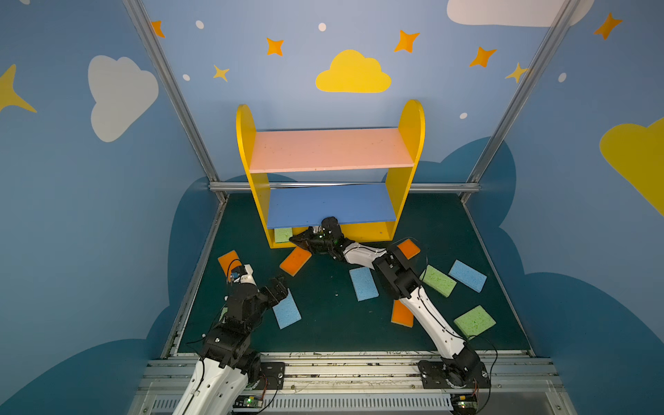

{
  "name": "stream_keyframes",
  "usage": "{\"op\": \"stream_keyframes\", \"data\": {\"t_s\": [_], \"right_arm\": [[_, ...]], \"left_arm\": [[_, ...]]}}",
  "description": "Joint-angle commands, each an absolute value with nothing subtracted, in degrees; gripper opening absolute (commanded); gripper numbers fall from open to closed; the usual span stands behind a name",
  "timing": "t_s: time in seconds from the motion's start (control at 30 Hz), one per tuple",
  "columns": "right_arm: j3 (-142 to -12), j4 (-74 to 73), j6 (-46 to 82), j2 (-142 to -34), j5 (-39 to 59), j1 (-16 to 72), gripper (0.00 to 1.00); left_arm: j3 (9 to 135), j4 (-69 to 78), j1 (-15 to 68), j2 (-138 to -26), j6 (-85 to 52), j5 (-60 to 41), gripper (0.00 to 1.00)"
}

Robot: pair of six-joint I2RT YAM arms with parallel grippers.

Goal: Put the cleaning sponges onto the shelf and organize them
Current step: 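Lower the green sponge onto the bottom shelf and open the right gripper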

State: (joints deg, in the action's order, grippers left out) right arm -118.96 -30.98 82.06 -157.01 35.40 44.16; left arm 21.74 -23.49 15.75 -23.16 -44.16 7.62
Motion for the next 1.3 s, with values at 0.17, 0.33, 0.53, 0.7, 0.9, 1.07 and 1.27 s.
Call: {"op": "stream_keyframes", "data": {"t_s": [0.17,0.33,0.53,0.7,0.9,1.07,1.27], "right_arm": [[-121.9,-27.3,81.8,-160.3,35.1,43.8,0.02],[-121.3,-27.7,82.0,-160.5,35.1,44.0,0.10],[-119.8,-28.7,81.7,-159.8,35.1,44.2,0.36],[-118.2,-28.7,80.3,-158.3,34.9,44.1,0.50],[-115.8,-28.0,78.9,-156.2,35.6,44.0,0.55],[-108.3,-21.2,71.3,-149.0,32.8,44.3,0.64],[-102.6,-17.1,66.2,-143.4,29.9,44.4,0.66]], "left_arm": [[23.2,-23.2,15.4,-23.0,-43.9,7.3,0.99],[22.9,-23.0,15.2,-23.3,-44.0,7.2,1.00],[22.7,-23.0,14.9,-24.6,-44.4,6.5,0.99],[22.8,-22.9,14.7,-25.0,-44.6,6.1,0.99],[23.2,-23.7,14.6,-25.1,-44.8,5.5,1.00],[23.1,-24.6,14.6,-24.0,-45.5,5.4,1.00],[23.1,-25.4,14.6,-23.4,-46.3,4.6,0.99]]}}
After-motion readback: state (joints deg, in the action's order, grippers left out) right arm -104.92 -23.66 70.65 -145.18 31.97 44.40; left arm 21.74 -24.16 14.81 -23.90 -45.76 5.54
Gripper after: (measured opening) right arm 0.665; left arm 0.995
